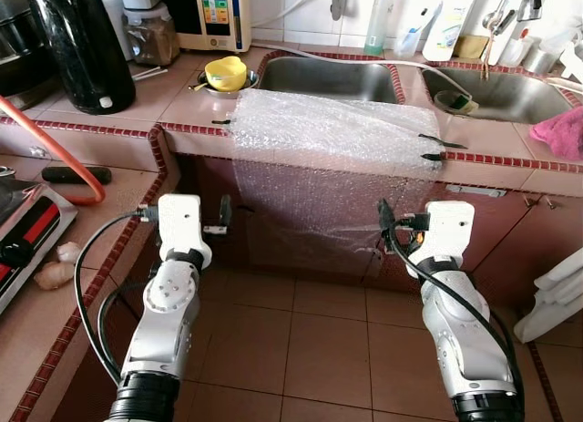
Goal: Kitchen organization
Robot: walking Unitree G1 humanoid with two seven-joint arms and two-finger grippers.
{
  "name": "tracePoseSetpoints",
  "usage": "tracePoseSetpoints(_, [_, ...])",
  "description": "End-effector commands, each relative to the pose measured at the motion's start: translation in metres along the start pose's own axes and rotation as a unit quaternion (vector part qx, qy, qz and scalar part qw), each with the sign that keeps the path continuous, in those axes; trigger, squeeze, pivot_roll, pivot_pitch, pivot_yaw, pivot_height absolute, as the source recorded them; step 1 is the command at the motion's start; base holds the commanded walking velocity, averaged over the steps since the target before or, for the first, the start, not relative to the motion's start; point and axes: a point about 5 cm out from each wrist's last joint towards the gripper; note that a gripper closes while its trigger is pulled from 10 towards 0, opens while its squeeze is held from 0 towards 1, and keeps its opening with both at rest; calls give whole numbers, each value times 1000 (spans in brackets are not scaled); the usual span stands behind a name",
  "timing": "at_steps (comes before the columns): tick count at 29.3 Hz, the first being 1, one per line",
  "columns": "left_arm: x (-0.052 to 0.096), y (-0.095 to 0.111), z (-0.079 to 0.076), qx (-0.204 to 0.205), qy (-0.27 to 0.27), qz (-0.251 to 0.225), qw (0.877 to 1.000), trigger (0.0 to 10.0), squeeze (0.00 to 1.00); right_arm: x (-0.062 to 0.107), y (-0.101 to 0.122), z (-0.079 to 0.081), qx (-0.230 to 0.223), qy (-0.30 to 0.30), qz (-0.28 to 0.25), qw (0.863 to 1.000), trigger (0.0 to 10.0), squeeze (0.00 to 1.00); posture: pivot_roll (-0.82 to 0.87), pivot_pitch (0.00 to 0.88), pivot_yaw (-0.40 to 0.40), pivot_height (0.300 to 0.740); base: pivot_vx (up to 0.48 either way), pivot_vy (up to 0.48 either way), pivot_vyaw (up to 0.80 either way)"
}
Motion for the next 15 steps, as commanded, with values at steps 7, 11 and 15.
tracePoseSetpoints(7, [11,8,-1,5,-27,-17,999,10000,0,12,8,-22,21,-26,-2,999,10000,0,9,0,-24,740,0,0,0])
tracePoseSetpoints(11, [21,13,5,-8,-19,-32,999,10000,0,18,9,-34,31,-45,4,999,10000,0,8,0,-24,740,0,0,0])
tracePoseSetpoints(15, [24,12,8,-7,-9,-25,1000,10000,0,21,7,-43,53,-63,23,996,10000,0,8,0,-24,740,0,0,0])
Point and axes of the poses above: a point about 5 cm out from each wrist's last joint towards the gripper, its own x axis pointing back from the gripper into the wrist, its own y axis along the axis of the wrist's last joint, z = x × y, and after that the axes turned 4 degrees about -x, right-handed
